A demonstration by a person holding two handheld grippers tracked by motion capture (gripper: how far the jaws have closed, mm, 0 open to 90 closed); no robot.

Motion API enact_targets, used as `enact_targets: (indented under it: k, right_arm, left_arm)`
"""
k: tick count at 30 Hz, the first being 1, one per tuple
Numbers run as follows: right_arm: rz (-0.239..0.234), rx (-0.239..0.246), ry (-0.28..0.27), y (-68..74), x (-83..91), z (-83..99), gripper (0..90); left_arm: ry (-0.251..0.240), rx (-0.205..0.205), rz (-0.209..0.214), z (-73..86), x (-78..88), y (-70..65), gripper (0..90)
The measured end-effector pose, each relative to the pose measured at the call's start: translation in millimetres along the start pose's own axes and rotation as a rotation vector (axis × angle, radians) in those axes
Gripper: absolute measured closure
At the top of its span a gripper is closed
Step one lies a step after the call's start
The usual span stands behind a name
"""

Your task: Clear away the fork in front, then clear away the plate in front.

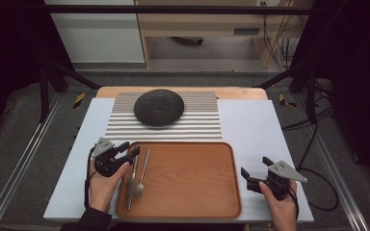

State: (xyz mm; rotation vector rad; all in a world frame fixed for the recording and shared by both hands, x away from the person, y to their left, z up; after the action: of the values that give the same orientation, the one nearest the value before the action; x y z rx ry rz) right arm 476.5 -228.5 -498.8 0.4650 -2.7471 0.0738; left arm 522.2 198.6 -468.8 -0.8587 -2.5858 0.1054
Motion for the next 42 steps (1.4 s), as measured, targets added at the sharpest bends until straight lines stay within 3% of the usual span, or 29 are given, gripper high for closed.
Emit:
enact_targets:
  k: [10, 16, 23, 27, 35, 42]
  right_arm:
    - [-0.002, 0.015, -0.003, 1.1, 0.9, 0.3, 6.4]
    - [-0.006, 0.020, -0.005, 2.1, 1.1, 0.3, 6.3]
    - [-0.008, 0.013, -0.012, 1.5, 1.8, -0.2, 6.0]
    - [-0.010, 0.013, -0.016, 1.6, 1.8, -0.7, 6.0]
    - [-0.008, 0.011, -0.017, 1.2, 2.3, -1.1, 6.0]
    - [-0.011, 0.009, -0.028, 1.7, 3.1, -2.1, 5.9]
  left_arm:
    - [-0.050, -0.090, -0.082, 3.5, 12.5, 13.1, 30.9]
    - [-0.063, -0.118, -0.085, 6.3, 13.8, 14.5, 19.3]
    - [-0.048, -0.181, -0.099, 10.6, 13.7, 13.1, 12.1]
    - [-0.037, -0.210, -0.108, 13.1, 14.3, 15.6, 9.8]
    - [-0.045, -0.220, -0.109, 12.5, 16.4, 18.2, 7.5]
    - [-0.062, -0.258, -0.103, 8.9, 19.6, 18.4, 4.5]
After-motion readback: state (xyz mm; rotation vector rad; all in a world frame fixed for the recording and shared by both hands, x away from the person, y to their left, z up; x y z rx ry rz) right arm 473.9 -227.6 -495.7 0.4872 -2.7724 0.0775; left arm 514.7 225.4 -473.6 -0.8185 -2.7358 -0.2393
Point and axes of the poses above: each handheld gripper's, and its own axes: x roughly backward along the jaws, z roughly out of its underside, y roughly to its left, the point moved 8 cm from there along -x, roughly forward along the jaws, and after that the axes turned 6 degrees about z, right-handed, at the moved point
